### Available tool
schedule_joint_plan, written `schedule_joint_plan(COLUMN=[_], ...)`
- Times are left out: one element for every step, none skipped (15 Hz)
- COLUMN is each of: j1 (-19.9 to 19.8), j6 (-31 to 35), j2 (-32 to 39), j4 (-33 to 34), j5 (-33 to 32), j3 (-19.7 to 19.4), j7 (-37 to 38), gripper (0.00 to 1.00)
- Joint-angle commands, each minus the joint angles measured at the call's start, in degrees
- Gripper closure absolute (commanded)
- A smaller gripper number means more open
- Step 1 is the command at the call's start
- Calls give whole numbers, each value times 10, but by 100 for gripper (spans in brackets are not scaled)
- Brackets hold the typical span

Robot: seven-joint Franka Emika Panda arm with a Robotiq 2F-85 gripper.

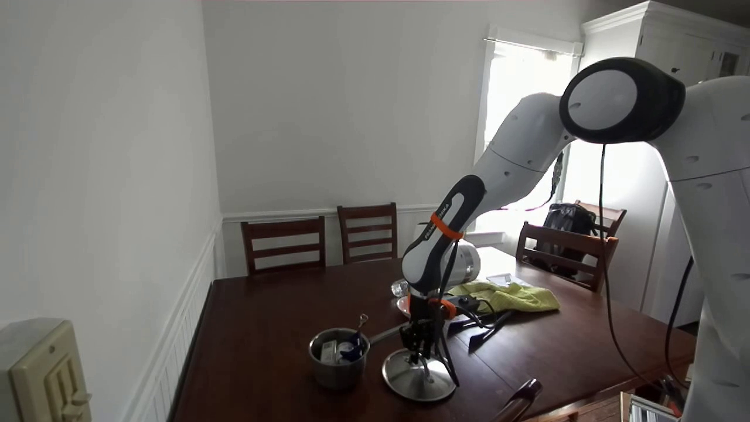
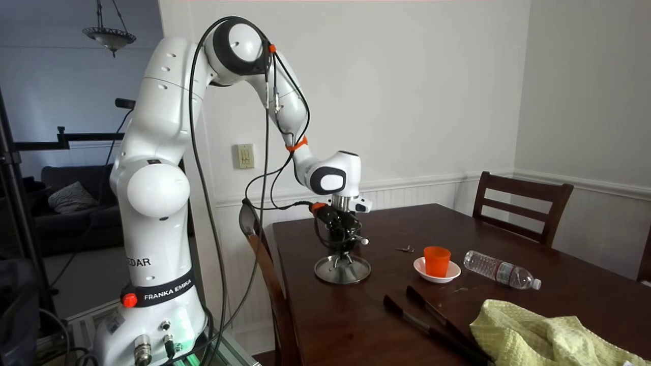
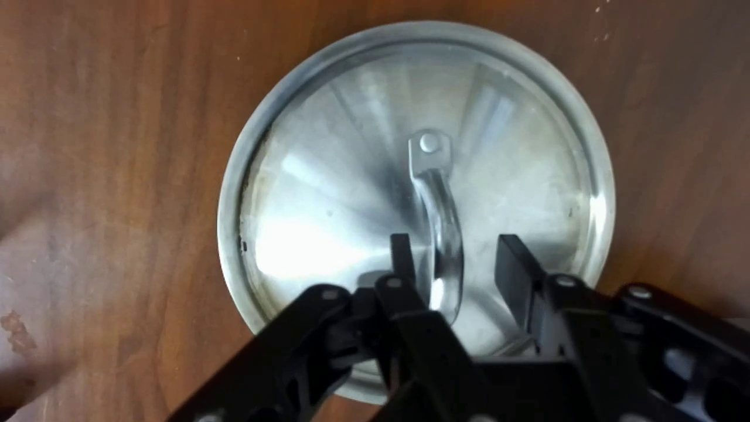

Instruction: Remove the lid from the pot and put it on the table

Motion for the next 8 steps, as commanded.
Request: schedule_joint_plan(j1=[-8, -8, -3, 2, 4, 7, 10, 10], j6=[-110, -141, -161, -182, -194, -209, -230, -206], j2=[-66, -96, -135, -160, -191, -223, -256, -175], j4=[-15, -28, -47, -54, -66, -76, -81, -37], j5=[-36, -39, -49, -64, -73, -82, -82, -65], j3=[21, 31, 35, 36, 40, 43, 47, 43], j7=[-11, -35, -49, -62, -79, -95, -117, -83], gripper=[26, 18, 12, 5, 1, 0, 0, 2])
